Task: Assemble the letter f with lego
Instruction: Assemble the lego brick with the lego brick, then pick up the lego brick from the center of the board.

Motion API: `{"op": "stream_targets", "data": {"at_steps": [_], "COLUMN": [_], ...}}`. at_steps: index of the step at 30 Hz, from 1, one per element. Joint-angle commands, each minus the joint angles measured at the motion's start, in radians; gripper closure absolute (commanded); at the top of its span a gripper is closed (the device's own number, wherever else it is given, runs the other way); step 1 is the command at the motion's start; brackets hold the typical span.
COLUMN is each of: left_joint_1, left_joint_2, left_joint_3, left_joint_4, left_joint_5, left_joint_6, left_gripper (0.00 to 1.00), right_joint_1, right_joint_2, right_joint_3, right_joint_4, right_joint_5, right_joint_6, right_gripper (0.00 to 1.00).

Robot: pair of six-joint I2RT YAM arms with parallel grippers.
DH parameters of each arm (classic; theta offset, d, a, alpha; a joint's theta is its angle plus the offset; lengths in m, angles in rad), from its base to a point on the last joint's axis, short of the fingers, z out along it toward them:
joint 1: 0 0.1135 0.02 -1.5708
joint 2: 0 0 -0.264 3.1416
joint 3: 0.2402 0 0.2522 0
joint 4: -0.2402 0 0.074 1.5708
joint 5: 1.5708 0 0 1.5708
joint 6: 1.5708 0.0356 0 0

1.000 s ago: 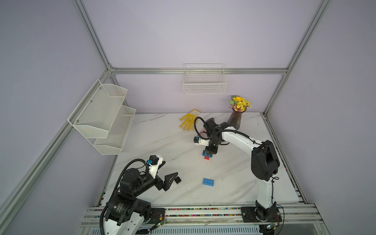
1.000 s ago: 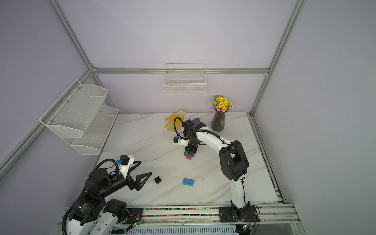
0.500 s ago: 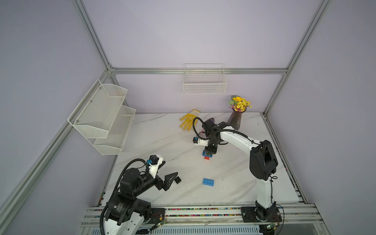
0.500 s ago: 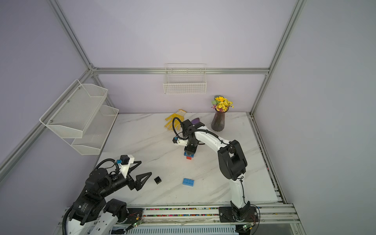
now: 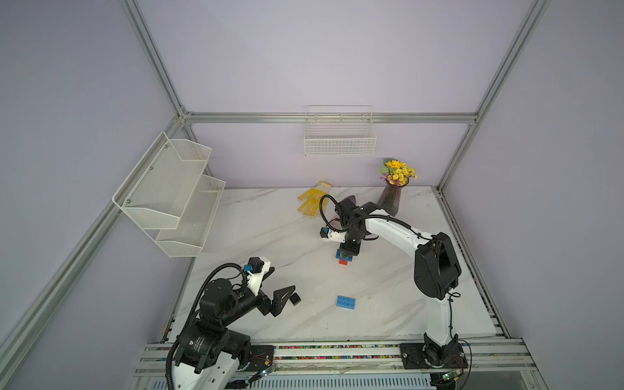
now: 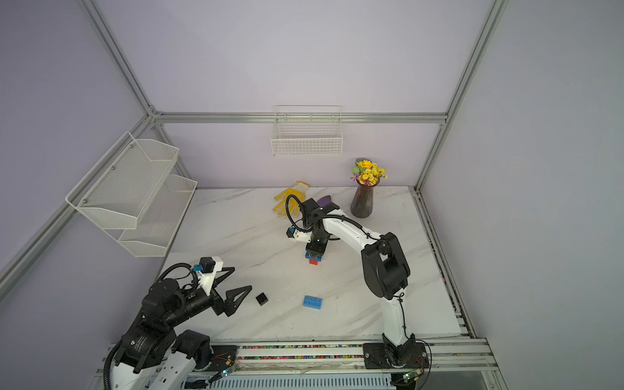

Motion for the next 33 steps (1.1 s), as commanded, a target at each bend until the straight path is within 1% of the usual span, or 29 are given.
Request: {"op": "stream_targets", "data": {"at_steps": [1, 5, 14, 22, 25, 29, 33], "left_joint_1": [-0.005, -0.005, -0.005, -0.005, -0.005, -0.005, -0.005], "left_joint_2": [0.006, 0.005, 0.004, 0.003, 0.002, -0.001, -0.005], "left_joint_3": [0.002, 0.002, 0.002, 0.002, 0.002, 0.002, 0.002], "left_joint_4": [0.020, 0.020, 0.020, 0.020, 0.020, 0.020, 0.019], "left_joint_5": [-0.001, 0.000, 0.001, 0.003, 0.003, 0.003, 0.001], "left_joint_6": [-0.007, -0.007, -0.007, -0.005, -0.006, -0.004, -0.004], "left_gripper": [0.00, 0.00, 0.00, 0.00, 0.00, 0.00, 0.00], "right_joint_1": [-0.002, -0.005, -0.013, -0.013, -0.009, 0.035, 0.115], "right_joint_2": [-0.034, -0.048, -0.071, -0.147, -0.196, -0.231, -0.221], "right_joint_3": [-0.013, -0.011, -0.007, 0.011, -0.012, -0.069, -0.123], "right_joint_4": [0.007, 0.013, 0.013, 0.014, 0.051, 0.122, 0.197], "right_joint_5": [-0.005, -0.004, -0.019, -0.057, -0.119, -0.188, -0.237], "right_joint_6": [0.008, 0.008, 0.013, 0.021, 0.013, 0.001, -0.005], "right_gripper": [0.64, 0.60, 0.47, 0.45, 0.43, 0.42, 0.41]}}
